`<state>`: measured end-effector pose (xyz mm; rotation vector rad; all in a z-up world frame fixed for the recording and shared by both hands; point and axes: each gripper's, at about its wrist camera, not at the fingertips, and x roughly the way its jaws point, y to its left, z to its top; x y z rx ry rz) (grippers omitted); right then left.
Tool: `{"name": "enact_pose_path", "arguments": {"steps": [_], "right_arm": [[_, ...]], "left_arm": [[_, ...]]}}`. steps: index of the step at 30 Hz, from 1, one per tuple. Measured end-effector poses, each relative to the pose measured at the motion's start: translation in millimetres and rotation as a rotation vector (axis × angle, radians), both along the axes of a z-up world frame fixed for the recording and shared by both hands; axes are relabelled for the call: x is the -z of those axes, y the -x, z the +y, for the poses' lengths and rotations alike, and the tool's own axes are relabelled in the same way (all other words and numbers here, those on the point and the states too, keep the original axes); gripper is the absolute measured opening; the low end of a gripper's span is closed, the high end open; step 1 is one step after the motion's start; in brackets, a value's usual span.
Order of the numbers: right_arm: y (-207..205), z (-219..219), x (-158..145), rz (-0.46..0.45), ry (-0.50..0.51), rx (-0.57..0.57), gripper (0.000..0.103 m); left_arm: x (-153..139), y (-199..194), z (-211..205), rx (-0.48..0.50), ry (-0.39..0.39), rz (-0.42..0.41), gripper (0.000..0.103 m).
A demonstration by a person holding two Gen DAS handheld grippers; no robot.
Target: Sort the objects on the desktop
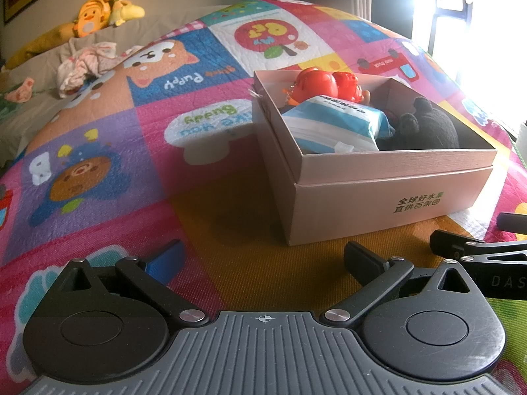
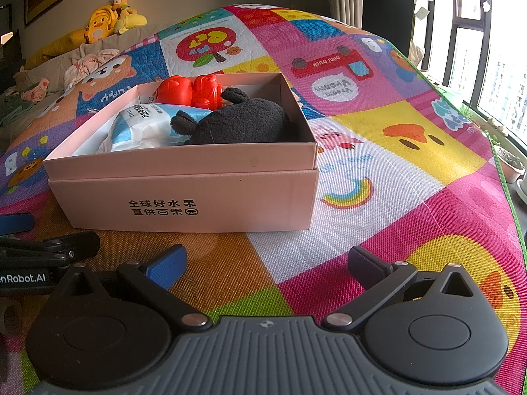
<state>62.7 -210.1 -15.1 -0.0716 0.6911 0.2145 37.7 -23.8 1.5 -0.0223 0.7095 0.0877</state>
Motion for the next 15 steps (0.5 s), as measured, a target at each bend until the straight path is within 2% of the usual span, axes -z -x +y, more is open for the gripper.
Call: {"name": "enact_pose_path", "arguments": {"steps": [15], "right_arm": [[0.1, -0.2, 0.1, 0.0, -0.002, 0.0, 0.103]], "left_arm": [[-1.0, 0.2, 1.1, 0.008, 0.001, 0.006, 0.103]]}}
